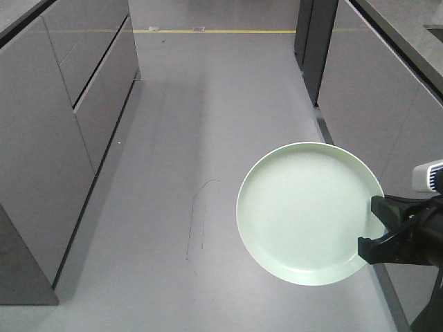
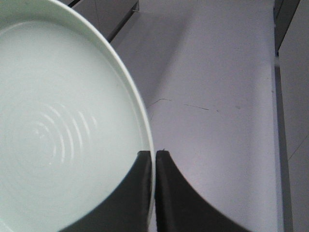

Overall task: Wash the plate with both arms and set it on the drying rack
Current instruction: 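Drive down the aisle carrying the plate in the right gripper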

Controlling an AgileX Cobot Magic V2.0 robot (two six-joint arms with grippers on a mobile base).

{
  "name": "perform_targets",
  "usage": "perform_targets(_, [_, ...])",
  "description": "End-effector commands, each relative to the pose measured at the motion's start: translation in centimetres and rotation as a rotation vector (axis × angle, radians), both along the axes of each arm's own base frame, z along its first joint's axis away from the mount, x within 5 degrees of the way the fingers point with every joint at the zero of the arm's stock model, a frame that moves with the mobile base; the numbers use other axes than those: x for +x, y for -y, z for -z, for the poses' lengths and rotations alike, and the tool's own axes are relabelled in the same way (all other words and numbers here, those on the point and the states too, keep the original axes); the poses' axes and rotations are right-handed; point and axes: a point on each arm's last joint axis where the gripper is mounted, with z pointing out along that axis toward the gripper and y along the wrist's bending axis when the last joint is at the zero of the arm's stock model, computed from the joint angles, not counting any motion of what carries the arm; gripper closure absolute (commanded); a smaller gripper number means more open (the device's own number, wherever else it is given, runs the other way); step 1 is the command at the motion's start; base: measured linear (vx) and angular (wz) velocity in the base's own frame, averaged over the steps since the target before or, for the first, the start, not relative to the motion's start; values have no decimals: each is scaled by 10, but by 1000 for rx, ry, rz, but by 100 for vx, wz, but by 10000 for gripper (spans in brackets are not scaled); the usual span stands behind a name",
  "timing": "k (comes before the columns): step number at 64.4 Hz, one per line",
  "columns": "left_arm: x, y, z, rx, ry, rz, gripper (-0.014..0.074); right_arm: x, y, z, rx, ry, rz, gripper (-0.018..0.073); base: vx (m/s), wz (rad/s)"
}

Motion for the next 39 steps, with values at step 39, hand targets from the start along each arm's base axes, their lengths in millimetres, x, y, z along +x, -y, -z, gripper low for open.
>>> perform_targets(39, [-1, 0, -2, -4, 73, -6, 602, 3, 0, -18, 26, 113, 7, 567, 11, -3])
